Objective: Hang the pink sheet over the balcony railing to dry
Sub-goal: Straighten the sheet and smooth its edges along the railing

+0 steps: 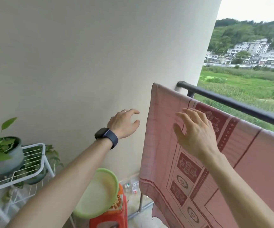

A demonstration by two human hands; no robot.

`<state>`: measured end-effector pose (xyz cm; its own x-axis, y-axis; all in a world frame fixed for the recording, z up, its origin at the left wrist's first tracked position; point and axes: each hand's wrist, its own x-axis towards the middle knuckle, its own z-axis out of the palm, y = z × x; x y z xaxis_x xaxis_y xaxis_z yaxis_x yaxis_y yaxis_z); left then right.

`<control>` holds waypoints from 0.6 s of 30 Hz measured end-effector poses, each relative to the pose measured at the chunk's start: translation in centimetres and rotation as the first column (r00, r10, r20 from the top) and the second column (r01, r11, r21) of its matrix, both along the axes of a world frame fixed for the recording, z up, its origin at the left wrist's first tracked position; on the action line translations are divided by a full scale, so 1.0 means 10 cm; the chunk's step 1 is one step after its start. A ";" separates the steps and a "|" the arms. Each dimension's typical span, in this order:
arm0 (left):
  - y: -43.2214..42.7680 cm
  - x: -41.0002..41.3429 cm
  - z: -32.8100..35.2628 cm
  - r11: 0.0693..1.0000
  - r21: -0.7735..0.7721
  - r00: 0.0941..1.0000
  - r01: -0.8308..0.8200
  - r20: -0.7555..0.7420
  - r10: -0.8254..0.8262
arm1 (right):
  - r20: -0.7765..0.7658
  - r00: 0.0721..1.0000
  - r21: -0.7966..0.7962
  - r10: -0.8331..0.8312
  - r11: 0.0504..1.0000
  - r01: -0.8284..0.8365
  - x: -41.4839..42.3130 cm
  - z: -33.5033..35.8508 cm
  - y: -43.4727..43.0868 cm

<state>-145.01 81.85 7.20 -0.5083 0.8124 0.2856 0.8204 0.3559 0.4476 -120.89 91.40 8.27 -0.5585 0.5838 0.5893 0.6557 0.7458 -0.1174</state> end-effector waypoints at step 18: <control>2.35 -1.06 -0.42 0.887 0.423 0.823 0.184 0.427 -0.375 | -0.289 0.928 0.575 -0.236 0.732 0.365 -0.62 -0.25 1.16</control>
<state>-155.58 105.34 2.97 -0.4220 0.8342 0.3550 0.5004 -0.1122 0.8585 -127.08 102.98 5.77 -0.2606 0.1825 0.9480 0.8721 0.4657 0.1501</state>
